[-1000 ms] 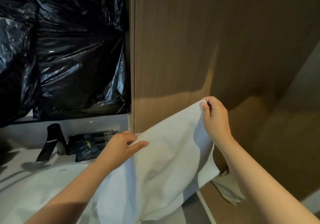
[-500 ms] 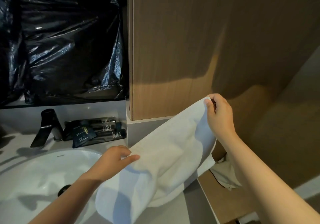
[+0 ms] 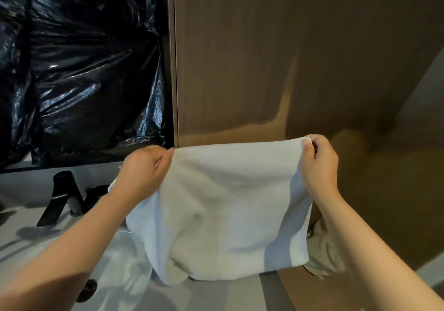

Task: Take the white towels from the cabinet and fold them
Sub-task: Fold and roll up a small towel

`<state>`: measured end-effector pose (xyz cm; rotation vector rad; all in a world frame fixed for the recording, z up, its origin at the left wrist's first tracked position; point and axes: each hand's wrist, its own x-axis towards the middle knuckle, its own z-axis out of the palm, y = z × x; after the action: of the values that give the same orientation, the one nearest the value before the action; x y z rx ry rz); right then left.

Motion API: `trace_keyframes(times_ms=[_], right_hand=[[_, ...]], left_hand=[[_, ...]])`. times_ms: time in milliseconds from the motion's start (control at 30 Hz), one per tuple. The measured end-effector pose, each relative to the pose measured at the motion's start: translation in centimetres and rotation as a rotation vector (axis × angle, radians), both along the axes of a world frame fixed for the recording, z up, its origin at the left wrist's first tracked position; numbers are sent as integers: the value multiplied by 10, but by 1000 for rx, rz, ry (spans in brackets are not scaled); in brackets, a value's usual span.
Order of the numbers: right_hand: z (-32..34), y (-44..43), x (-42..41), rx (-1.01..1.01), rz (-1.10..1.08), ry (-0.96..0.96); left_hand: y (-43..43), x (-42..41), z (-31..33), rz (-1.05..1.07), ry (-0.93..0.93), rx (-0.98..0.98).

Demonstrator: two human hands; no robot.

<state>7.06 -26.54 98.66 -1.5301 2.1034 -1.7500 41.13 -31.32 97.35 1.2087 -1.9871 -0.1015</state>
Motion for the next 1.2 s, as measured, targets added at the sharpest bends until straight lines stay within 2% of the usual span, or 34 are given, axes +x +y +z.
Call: trace_keyframes(times_ms=[100, 200, 300, 433, 600, 800, 1067, 1200], right_hand=[[-3, 4, -11, 3, -29, -18], [-25, 13, -19, 81, -41, -13], [-54, 22, -26, 246, -71, 29], [-82, 29, -34, 426, -103, -6], [-100, 29, -37, 490, -140, -30], [-108, 23, -37, 544, -176, -49], [-119, 25, -34, 650, -203, -31], [-118, 31, -20, 734, -109, 172]], left_hand=[[-9, -8, 21, -70, 32, 2], [-15, -15, 10, -107, -84, 169], [-12, -22, -18, -121, -176, 276], [-6, -27, -54, -94, -247, 291], [1, -25, -67, -145, -173, 281], [15, -27, -76, -119, -316, 232], [26, -19, -77, -189, -128, 378], [33, -27, -80, -215, -116, 343]])
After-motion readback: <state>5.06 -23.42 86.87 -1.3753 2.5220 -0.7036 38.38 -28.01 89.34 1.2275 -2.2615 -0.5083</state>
